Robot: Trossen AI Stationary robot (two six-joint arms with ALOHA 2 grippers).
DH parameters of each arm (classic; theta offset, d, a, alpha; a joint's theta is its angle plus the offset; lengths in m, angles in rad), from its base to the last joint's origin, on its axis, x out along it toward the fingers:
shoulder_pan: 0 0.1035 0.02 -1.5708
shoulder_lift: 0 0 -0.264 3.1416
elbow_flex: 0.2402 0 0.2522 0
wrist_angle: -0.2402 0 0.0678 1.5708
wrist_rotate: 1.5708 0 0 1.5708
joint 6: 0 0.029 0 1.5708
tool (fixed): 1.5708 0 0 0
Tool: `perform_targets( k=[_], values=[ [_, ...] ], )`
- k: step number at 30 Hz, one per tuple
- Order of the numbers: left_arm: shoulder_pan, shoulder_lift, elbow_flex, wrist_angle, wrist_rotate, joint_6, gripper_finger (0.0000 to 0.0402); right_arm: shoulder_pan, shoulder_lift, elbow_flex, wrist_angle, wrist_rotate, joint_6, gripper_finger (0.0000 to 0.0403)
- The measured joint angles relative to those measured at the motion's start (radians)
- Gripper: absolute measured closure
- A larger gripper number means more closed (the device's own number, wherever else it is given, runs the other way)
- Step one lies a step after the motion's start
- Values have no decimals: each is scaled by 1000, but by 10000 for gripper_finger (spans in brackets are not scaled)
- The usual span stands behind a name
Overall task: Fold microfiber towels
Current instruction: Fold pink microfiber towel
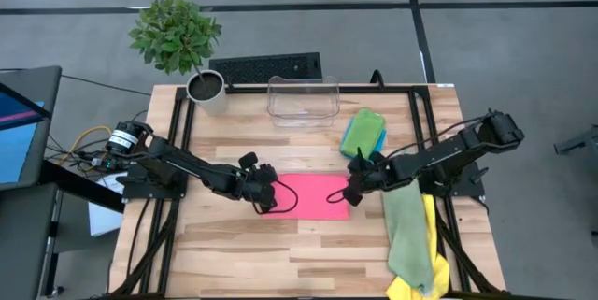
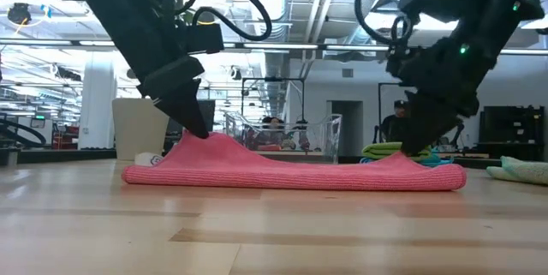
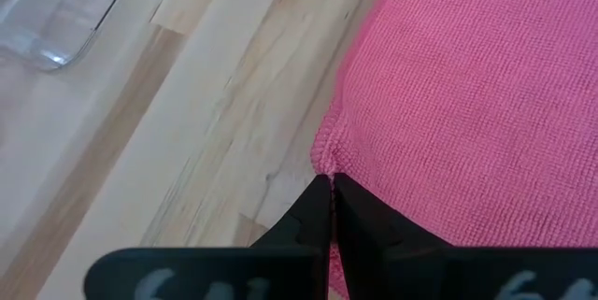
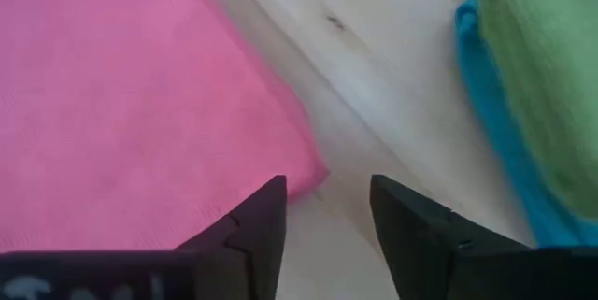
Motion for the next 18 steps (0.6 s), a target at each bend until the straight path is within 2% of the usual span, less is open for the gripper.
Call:
perform_targets(
  k=[4, 7, 10, 14, 15, 18],
  values=[
    [0, 0, 0, 3, -1, 0, 401, 0, -1, -19, 67, 0, -13, 214],
    [0, 0, 0, 8, -1, -1, 402, -2, -1, -19, 72, 8, -28, 232],
    [0, 0, 0, 9, -1, -5, 401, -3, 1, -19, 64, 7, -35, 281],
    [0, 0, 0, 9, -10, -20, 401, -3, 27, -21, 67, -15, -57, 375],
    [0, 0, 0, 9, -15, -25, 401, -3, 33, -19, 84, -19, -66, 386],
    [0, 0, 0, 10, -13, -25, 401, 12, 33, -19, 101, -18, -70, 387]
  ],
)
